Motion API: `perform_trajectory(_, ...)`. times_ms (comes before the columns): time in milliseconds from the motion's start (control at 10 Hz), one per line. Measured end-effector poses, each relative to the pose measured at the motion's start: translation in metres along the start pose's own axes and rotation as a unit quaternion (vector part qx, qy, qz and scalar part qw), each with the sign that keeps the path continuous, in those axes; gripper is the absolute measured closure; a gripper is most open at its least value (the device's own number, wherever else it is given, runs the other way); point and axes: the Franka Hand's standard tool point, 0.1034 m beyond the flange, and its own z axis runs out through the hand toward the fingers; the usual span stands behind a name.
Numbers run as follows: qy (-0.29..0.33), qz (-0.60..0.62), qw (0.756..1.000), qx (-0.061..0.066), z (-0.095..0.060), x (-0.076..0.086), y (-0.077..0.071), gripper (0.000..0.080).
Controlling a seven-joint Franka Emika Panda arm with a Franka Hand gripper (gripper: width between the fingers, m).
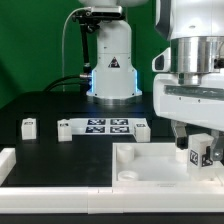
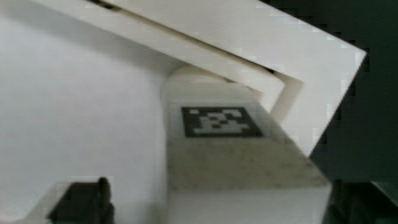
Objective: Assemble one leg
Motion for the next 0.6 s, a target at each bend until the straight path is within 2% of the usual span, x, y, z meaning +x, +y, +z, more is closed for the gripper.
perform_trajectory(200,0.000,-0.115,0.993,0.000,-0.0005,-0.0014,-0.0006,0.0160)
perform_trajectory(500,0.002,-0.277,0.961,-0.002,-0.0034,-0.0072,-0.0032,0.0150)
perform_trajectory(600,0.002,-0.339,0.941,-0.003,-0.0043,-0.0062,-0.0031,0.0150)
